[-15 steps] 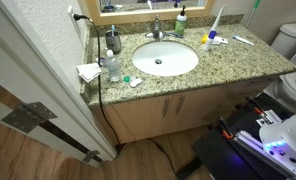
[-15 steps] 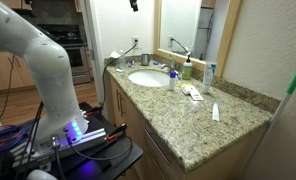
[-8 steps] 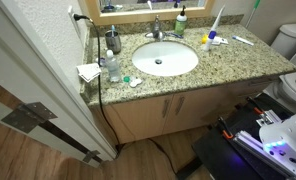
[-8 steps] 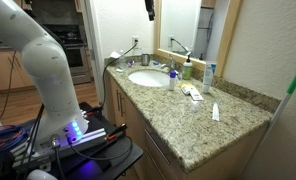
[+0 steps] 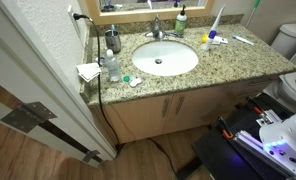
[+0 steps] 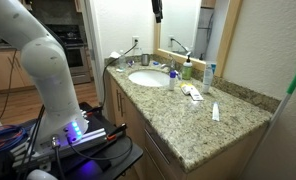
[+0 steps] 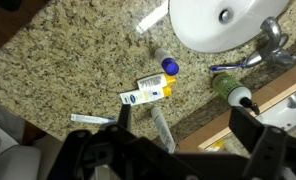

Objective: Place the white and yellow bottle upside down on the right side of the counter

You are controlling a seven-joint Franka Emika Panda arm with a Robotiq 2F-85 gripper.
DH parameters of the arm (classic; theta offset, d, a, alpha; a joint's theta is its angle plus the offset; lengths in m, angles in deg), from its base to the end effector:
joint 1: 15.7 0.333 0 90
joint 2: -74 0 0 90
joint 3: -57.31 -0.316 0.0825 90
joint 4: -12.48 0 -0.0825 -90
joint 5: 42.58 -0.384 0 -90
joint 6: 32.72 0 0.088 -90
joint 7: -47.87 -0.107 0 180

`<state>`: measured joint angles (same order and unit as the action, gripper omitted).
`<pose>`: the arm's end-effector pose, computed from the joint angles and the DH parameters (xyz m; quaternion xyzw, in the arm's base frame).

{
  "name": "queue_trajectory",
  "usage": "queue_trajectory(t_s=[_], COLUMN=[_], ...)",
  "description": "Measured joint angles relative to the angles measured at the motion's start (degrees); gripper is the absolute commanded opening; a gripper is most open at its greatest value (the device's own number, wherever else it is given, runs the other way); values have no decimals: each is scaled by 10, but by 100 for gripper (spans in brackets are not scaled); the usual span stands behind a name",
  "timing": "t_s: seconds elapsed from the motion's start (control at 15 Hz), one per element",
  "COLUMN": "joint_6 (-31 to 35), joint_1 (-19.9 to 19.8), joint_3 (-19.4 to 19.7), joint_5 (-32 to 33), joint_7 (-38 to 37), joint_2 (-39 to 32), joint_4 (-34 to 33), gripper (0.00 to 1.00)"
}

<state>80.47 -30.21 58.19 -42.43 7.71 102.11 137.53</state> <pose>0.4137 -0.1153 0.6080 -0.8762 0.4607 -0.1375 0.0327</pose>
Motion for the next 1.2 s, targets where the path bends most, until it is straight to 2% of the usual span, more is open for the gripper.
queue_trajectory(t_s=[0.27, 0.6, 0.87, 1.07, 1.2], joint_6=[10, 29, 28, 42, 75], joint_1=[-11, -11, -9, -6, -6], joint_3=[14, 58, 60, 61, 62], joint_5=[12, -46, -51, 1, 19], joint_7=[-97, -172, -185, -219, -250], joint_2=[-75, -195, -211, -223, -252], joint_4=[-7, -64, -80, -76, -71], gripper=[100, 100, 100, 100, 100])
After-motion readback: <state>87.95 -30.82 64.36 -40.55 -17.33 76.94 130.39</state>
